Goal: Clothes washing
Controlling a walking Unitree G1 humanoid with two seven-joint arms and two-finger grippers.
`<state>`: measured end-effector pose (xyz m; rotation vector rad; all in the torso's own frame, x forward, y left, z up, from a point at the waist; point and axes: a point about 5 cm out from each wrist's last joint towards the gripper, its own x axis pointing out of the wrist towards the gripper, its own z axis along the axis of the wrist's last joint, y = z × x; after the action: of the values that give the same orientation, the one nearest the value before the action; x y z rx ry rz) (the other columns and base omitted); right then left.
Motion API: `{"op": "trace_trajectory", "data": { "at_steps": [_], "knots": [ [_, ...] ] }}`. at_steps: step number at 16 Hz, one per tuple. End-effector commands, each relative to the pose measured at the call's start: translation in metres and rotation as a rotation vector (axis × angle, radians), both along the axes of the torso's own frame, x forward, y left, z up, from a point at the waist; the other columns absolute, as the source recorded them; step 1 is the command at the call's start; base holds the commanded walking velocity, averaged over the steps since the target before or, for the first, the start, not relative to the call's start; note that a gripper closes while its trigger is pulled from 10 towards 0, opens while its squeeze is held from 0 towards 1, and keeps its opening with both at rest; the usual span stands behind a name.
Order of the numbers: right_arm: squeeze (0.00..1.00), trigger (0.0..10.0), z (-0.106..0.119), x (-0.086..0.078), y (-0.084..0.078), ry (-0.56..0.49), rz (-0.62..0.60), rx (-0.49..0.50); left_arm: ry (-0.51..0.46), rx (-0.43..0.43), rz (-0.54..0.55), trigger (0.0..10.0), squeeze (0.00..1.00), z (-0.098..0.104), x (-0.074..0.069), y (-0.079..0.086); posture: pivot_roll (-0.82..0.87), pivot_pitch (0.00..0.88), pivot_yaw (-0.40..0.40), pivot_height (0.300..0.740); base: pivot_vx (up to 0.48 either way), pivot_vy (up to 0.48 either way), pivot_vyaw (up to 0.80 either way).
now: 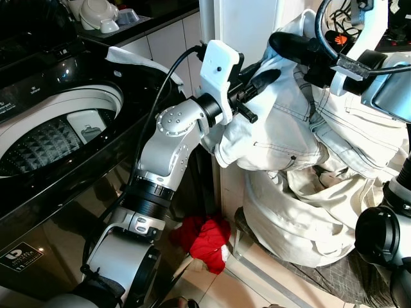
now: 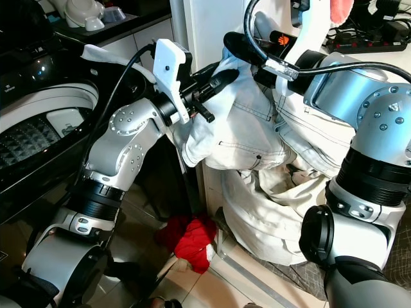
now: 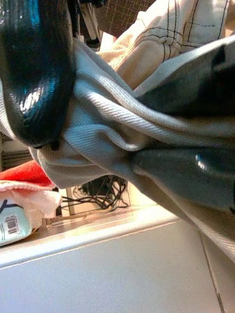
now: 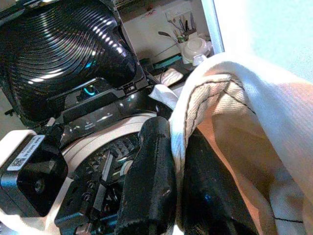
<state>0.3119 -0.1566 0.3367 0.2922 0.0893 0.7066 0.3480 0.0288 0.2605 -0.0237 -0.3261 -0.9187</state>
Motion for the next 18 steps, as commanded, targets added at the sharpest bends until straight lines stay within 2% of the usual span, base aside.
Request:
{"op": "trace_trajectory", "data": {
  "at_steps": [1, 2, 3, 5, 6, 7, 8, 11, 13, 14, 15, 16, 17, 18],
  "knots": [
    [0.00, 0.0, 0.023, -0.011, 0.008, -0.120, 0.050, 0.011, 0.015, -0.016, 0.106, 0.0, 0.00, 0.002, 0.011, 0.021, -0.14, 0.000, 0.120, 0.740, 0.000, 0.000, 0.00],
    [0.00, 0.0, 0.023, -0.011, 0.008, -0.124, 0.049, 0.007, 0.015, -0.018, 0.114, 0.0, 0.00, 0.003, 0.013, 0.022, -0.13, 0.000, 0.120, 0.740, 0.000, 0.000, 0.00],
    [0.00, 4.8, 0.023, -0.010, 0.007, -0.130, 0.045, 0.008, 0.015, -0.023, 0.127, 0.0, 0.00, 0.004, 0.014, 0.025, -0.13, 0.000, 0.118, 0.740, 0.000, 0.000, 0.00],
    [0.00, 10.0, 0.024, -0.009, 0.006, -0.142, 0.035, 0.003, 0.016, -0.032, 0.160, 0.0, 0.00, 0.004, 0.017, 0.031, -0.13, 0.000, 0.115, 0.740, 0.000, 0.000, 0.00],
    [0.00, 10.0, 0.025, -0.009, 0.005, -0.143, 0.037, 0.005, 0.016, -0.034, 0.178, 0.0, 0.00, 0.005, 0.019, 0.035, -0.13, 0.000, 0.115, 0.740, 0.000, 0.000, 0.00],
    [0.05, 10.0, 0.025, -0.009, 0.005, -0.144, 0.039, 0.008, 0.015, -0.036, 0.190, 0.0, 0.00, 0.005, 0.020, 0.038, -0.13, 0.000, 0.115, 0.740, 0.000, 0.000, 0.00],
    [1.00, 10.0, 0.026, -0.009, 0.004, -0.144, 0.048, 0.027, 0.011, -0.039, 0.212, 0.0, 0.00, 0.007, 0.022, 0.042, -0.13, 0.000, 0.115, 0.740, 0.000, 0.000, 0.00],
    [1.00, 10.0, 0.030, -0.012, 0.000, -0.157, 0.061, 0.056, -0.008, -0.031, 0.280, 0.0, 0.00, 0.014, 0.030, 0.060, -0.12, 0.000, 0.118, 0.740, 0.000, 0.000, 0.00],
    [1.00, 10.0, 0.033, -0.016, -0.003, -0.193, 0.051, 0.015, -0.035, -0.001, 0.346, 0.0, 0.00, 0.020, 0.036, 0.074, -0.12, 0.000, 0.115, 0.740, 0.000, 0.000, 0.00],
    [0.00, 10.0, 0.033, -0.022, -0.008, -0.211, 0.055, -0.025, -0.133, 0.076, 0.456, 0.0, 0.00, 0.045, 0.046, 0.093, -0.11, 0.000, 0.111, 0.740, 0.000, 0.000, 0.00],
    [0.00, 10.0, 0.032, -0.026, -0.010, -0.217, 0.058, -0.050, -0.257, 0.128, 0.628, 0.0, 0.00, 0.082, 0.053, 0.117, -0.11, 0.000, 0.110, 0.740, 0.000, 0.000, 0.00],
    [0.00, 10.0, 0.031, -0.026, -0.011, -0.216, 0.058, -0.056, -0.313, 0.143, 0.711, 0.0, 0.00, 0.098, 0.054, 0.127, -0.11, 0.000, 0.111, 0.740, 0.000, 0.000, 0.00],
    [0.00, 10.0, 0.029, -0.026, -0.011, -0.209, 0.052, -0.062, -0.441, 0.139, 0.882, 0.0, 0.00, 0.134, 0.051, 0.146, -0.11, 0.000, 0.115, 0.740, 0.000, 0.000, 0.00],
    [0.00, 10.0, 0.026, -0.027, -0.008, -0.202, 0.048, -0.071, -0.638, 0.095, 1.107, 0.0, 0.00, 0.178, 0.035, 0.166, -0.12, 0.000, 0.122, 0.740, 0.000, 0.000, 0.00]
  ]
}}
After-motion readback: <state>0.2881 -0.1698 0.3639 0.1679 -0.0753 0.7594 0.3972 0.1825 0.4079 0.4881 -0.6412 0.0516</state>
